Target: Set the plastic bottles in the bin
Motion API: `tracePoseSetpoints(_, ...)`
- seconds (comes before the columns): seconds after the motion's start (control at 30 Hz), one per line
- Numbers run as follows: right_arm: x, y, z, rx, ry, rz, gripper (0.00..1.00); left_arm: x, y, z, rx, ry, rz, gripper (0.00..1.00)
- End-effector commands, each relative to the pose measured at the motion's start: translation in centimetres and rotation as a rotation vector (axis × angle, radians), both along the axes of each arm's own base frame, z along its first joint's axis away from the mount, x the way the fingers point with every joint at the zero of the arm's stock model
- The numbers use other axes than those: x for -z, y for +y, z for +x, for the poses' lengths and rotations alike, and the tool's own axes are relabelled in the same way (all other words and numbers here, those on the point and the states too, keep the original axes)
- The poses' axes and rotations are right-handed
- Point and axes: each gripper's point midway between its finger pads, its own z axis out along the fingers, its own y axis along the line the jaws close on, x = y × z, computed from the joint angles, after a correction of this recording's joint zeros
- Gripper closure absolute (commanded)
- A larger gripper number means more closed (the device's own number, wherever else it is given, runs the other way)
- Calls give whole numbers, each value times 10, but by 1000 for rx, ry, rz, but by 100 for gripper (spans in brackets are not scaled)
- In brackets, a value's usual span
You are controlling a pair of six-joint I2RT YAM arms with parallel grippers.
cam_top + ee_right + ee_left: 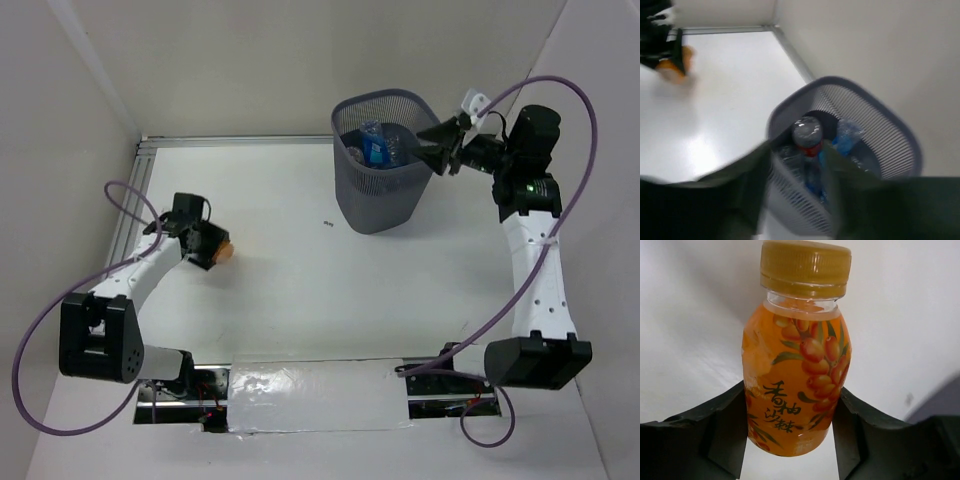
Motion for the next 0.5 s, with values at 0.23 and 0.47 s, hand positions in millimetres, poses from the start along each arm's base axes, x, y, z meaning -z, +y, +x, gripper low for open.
tracePoseSetpoints(0.23, 90, -2, -97, -123, -87, -206, 100, -333, -207, 110, 888, -1185, 13, 100)
tracePoseSetpoints(0.47, 176, -9, -131, -141, 114, -304, 97, -424, -332, 144, 1183, -1515, -49, 100)
